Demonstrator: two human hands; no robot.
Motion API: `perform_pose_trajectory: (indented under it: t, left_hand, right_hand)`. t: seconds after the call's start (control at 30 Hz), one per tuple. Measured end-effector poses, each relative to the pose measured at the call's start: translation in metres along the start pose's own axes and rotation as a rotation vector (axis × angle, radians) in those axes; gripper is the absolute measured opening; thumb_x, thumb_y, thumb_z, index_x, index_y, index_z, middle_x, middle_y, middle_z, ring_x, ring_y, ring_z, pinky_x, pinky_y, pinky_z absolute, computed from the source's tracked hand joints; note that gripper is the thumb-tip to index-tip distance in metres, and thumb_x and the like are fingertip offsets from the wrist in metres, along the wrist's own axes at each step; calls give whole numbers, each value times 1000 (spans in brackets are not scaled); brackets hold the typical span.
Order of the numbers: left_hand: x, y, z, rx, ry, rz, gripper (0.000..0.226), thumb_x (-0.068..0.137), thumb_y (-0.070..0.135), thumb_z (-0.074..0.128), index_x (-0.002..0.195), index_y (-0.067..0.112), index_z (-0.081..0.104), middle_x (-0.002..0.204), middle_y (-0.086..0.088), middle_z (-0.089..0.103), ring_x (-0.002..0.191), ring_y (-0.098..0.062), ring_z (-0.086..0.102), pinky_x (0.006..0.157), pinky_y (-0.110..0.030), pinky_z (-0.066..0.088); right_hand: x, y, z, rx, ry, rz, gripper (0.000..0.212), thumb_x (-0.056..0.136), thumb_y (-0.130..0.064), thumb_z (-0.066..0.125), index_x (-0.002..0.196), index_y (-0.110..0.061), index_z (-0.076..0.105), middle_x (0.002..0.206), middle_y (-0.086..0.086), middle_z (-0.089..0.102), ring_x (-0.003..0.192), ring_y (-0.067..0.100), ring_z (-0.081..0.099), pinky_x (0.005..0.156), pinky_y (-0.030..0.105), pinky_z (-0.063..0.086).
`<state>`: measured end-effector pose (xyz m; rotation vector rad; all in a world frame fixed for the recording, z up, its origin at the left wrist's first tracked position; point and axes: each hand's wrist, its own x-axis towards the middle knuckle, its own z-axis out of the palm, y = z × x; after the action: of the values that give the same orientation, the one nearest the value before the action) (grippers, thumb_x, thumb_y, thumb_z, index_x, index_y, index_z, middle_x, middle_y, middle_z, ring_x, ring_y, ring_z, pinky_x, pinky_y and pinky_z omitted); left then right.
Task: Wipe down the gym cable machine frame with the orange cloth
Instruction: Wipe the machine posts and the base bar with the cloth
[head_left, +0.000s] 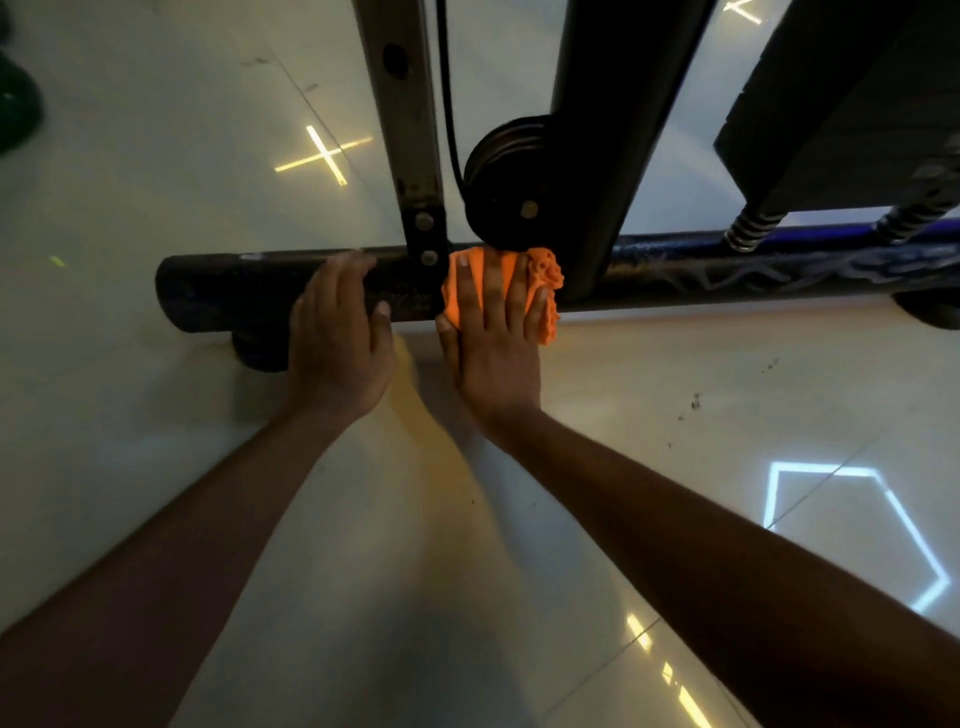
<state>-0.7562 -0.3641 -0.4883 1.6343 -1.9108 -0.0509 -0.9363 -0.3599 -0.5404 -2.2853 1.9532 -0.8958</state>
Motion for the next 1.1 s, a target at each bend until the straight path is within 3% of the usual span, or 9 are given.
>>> perform_pose_trajectory:
  t: [0.1, 0.23, 0.43, 0.5, 0.67, 0.87, 0.93, 1.03, 1.1]
  left_hand:
    - [12, -15, 2, 45, -96, 31, 53, 105, 28, 52, 155, 12, 47, 161, -10, 46, 157, -33, 34, 130, -57, 21]
    - [14, -24, 6, 62, -131, 59, 55, 109, 30, 46, 162, 18, 40, 169, -5, 37, 163, -30, 19, 132, -54, 4]
    - [13, -25, 8, 40, -126, 49, 55, 109, 31, 44, 162, 19, 40, 171, -3, 35, 163, -29, 18, 132, -52, 2]
    - [14, -27, 7, 49, -136, 55, 56, 109, 32, 45, 163, 20, 38, 172, -2, 33, 164, -29, 16, 132, -52, 3]
    - [12, -32, 4, 82, -168, 80, 59, 110, 37, 45, 166, 21, 34, 174, -2, 28, 165, -29, 13, 133, -53, 3]
    - [15, -30, 4, 65, -176, 70, 60, 109, 34, 49, 165, 21, 35, 174, -2, 29, 164, -31, 14, 133, -54, 2]
    - [15, -31, 2, 63, -180, 77, 60, 109, 33, 50, 165, 20, 34, 174, -3, 29, 164, -31, 14, 133, -53, 2]
    - [14, -31, 0, 66, -192, 82, 61, 108, 33, 50, 166, 21, 34, 174, -4, 29, 164, -32, 14, 133, -53, 1]
    - [14, -30, 1, 68, -188, 77, 62, 108, 33, 51, 166, 20, 34, 173, -4, 30, 164, -32, 15, 133, -53, 1]
  right_hand:
    - [4, 4, 4, -133, 22, -57, 74, 115, -54, 28, 174, -12, 15, 179, 24, 4, 166, 46, -1, 133, 58, -12]
    - [3, 46, -11, -309, 6, -245, 70, 112, -45, 42, 174, -21, 20, 180, 16, 18, 165, 41, 16, 134, 52, -4]
    - [23, -30, 12, -58, 170, 222, 59, 115, -44, 35, 169, -22, 36, 173, 13, 33, 163, 37, 20, 132, 51, -5]
    - [23, -24, 12, -78, 141, 204, 61, 115, -47, 36, 171, -23, 32, 174, 13, 30, 162, 37, 18, 132, 53, -4]
    - [6, 25, 3, -305, 59, -74, 70, 112, -57, 42, 173, -28, 25, 178, 13, 22, 162, 34, 12, 130, 54, 3]
    - [32, -43, 19, 4, 239, 334, 56, 114, -43, 36, 166, -23, 41, 173, 11, 34, 163, 36, 20, 131, 53, -7]
    - [25, -27, 16, -87, 168, 249, 61, 114, -49, 36, 170, -24, 34, 175, 11, 31, 163, 36, 18, 131, 57, -1]
    - [7, 24, -2, -263, 39, -89, 70, 114, -57, 40, 174, -26, 22, 180, 12, 19, 164, 33, 9, 130, 58, 9]
    - [5, 30, -5, -267, 26, -96, 70, 114, -57, 40, 174, -27, 22, 180, 9, 18, 165, 30, 9, 130, 55, 9]
